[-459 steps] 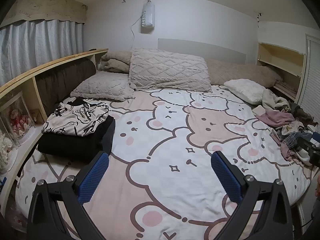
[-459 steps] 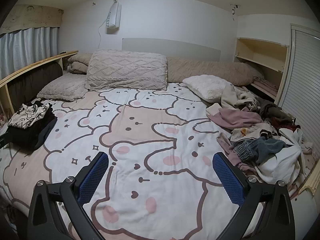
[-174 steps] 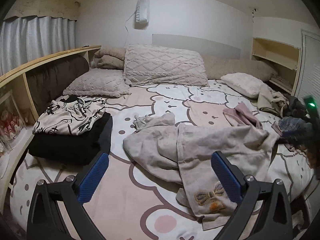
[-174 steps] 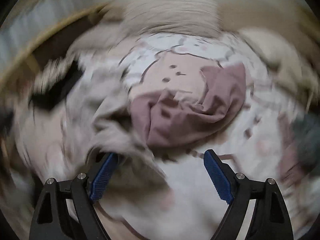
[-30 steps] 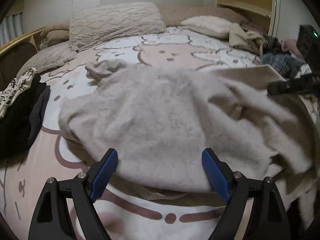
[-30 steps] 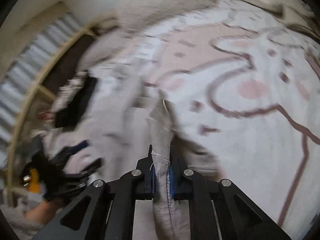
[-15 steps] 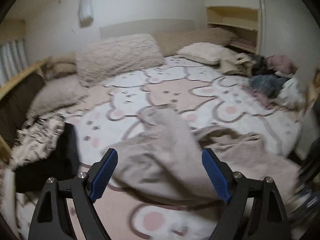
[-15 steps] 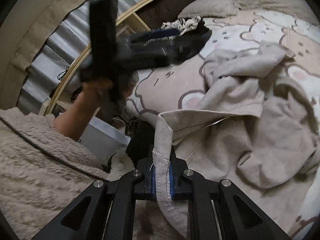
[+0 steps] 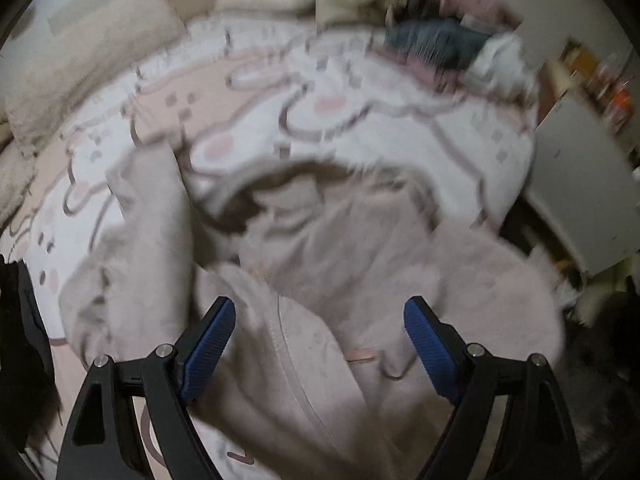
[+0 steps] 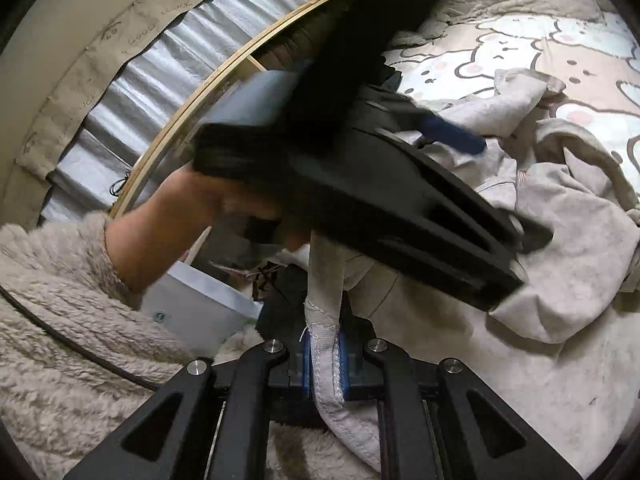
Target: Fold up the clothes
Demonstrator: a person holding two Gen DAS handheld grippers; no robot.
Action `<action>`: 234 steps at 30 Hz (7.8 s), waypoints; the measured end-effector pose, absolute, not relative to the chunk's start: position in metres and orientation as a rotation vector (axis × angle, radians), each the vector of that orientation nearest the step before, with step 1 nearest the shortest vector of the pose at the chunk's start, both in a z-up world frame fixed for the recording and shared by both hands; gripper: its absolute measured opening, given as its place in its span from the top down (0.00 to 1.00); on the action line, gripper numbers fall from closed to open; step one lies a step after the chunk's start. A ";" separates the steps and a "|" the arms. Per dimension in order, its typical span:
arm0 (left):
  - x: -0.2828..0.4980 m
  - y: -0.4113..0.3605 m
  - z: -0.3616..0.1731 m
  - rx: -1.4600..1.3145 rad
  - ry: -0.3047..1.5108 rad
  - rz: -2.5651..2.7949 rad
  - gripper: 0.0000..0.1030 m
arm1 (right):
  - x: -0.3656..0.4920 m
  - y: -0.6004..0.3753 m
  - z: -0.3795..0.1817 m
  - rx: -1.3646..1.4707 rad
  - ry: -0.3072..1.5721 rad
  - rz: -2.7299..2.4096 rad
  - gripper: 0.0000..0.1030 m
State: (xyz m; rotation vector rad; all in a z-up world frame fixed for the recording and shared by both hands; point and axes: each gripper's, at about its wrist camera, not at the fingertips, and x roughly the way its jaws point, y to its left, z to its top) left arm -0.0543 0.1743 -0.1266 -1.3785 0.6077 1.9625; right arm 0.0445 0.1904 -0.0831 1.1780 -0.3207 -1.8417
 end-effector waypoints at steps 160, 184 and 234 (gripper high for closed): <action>-0.014 0.027 0.303 0.287 0.304 3.047 0.90 | 0.035 0.277 0.273 -0.614 1.424 -3.259 0.96; -0.096 0.044 0.293 0.123 0.712 3.174 0.86 | -0.034 0.290 0.280 -0.250 1.230 -3.240 0.96; -0.212 -0.017 -0.115 -1.315 0.150 2.663 0.31 | -0.280 0.265 -0.157 1.138 0.754 -2.671 0.47</action>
